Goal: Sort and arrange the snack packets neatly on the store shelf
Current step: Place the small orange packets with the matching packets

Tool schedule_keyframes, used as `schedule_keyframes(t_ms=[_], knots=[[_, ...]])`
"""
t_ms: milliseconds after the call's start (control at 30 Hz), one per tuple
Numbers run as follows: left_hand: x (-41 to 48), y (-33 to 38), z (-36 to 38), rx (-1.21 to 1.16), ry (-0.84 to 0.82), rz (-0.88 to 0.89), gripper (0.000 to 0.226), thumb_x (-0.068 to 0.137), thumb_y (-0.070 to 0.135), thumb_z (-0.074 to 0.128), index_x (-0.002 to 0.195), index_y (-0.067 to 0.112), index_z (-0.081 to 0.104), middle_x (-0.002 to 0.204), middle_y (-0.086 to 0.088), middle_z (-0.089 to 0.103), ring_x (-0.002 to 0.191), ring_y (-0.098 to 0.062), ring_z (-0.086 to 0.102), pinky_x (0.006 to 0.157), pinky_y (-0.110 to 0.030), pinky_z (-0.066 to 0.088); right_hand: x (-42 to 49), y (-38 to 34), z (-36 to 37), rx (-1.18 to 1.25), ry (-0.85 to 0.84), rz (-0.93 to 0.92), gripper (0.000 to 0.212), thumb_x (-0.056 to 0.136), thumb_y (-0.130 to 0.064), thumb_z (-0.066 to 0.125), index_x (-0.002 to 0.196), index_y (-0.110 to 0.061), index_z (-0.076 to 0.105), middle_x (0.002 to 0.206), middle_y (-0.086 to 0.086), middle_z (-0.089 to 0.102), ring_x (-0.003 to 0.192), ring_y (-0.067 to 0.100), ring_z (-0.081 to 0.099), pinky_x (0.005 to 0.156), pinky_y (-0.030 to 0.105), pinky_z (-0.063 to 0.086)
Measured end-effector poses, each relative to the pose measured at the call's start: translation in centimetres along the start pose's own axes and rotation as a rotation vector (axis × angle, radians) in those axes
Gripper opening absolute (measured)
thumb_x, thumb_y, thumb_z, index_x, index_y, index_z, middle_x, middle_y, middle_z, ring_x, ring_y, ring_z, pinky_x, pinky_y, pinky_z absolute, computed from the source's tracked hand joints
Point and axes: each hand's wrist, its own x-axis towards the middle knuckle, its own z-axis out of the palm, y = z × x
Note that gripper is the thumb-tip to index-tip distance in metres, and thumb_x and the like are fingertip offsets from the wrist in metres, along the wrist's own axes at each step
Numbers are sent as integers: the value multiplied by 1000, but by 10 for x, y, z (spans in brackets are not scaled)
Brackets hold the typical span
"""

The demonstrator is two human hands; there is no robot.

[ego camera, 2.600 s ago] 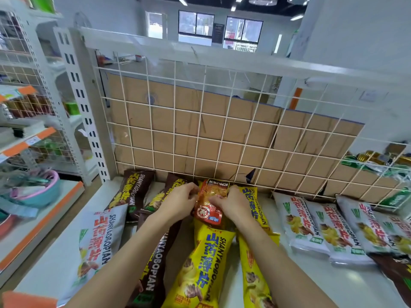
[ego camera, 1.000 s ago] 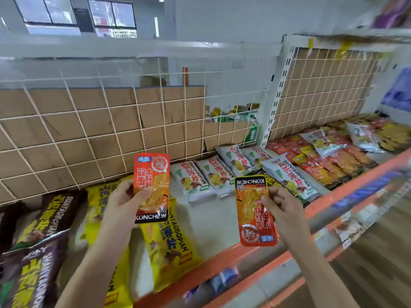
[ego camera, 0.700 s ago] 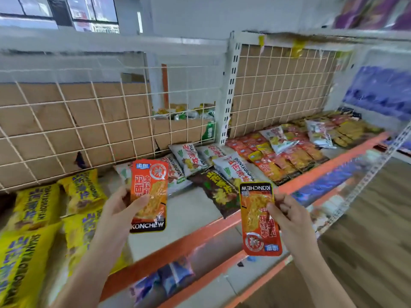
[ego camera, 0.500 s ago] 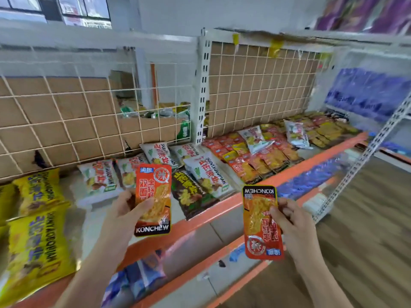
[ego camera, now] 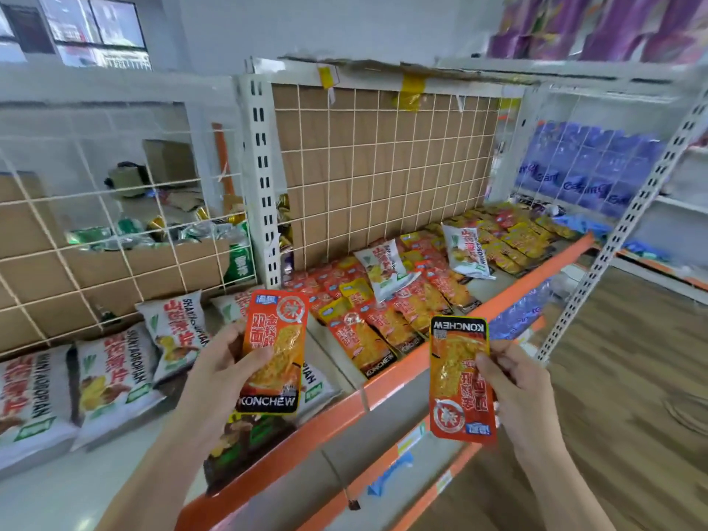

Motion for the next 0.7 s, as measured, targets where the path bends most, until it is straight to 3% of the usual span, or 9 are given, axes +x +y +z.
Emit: schedule_keyframes(t_ms=[67,200,367,600,700], knots=[[22,2,9,-20,-7,-7,23,83,13,63,104,21,63,97,-2,72,88,-22,68,84,-43,50,27,0,2,3,4,-3,14,91,-6,54,81,-13,60,66,1,65,63,18,56,61,31,43],[58,0,35,-52,-2,-30,24,82,12,63,103,23,62,95,0,72,86,-25,68,82,-47,51,72,4,4,12,-7,-1,9,91,-9,54,84,-11,59,80,22,63,69,27,56,68,41,43],[90,-6,64,-48,-15,-81,29,75,14,68,103,20,64,99,-5,71,91,-29,67,85,-48,50,114,15,2,5,9,21,13,91,-7,54,84,-17,60,77,9,65,72,23,60,70,41,46],[122,-17,101,-80,95,-117,28,74,10,66,97,25,63,96,-3,71,86,-29,67,75,-40,50,189,41,-7,-46,-99,23,8,91,-11,55,85,-9,59,72,9,63,68,21,56,66,36,42],[127,-23,123,-88,196,-127,27,81,5,63,101,23,63,92,-1,72,78,-27,70,70,-41,52,226,52,-12,-75,-179,-3,17,91,-10,56,75,-16,59,71,16,64,67,24,54,64,35,40]])
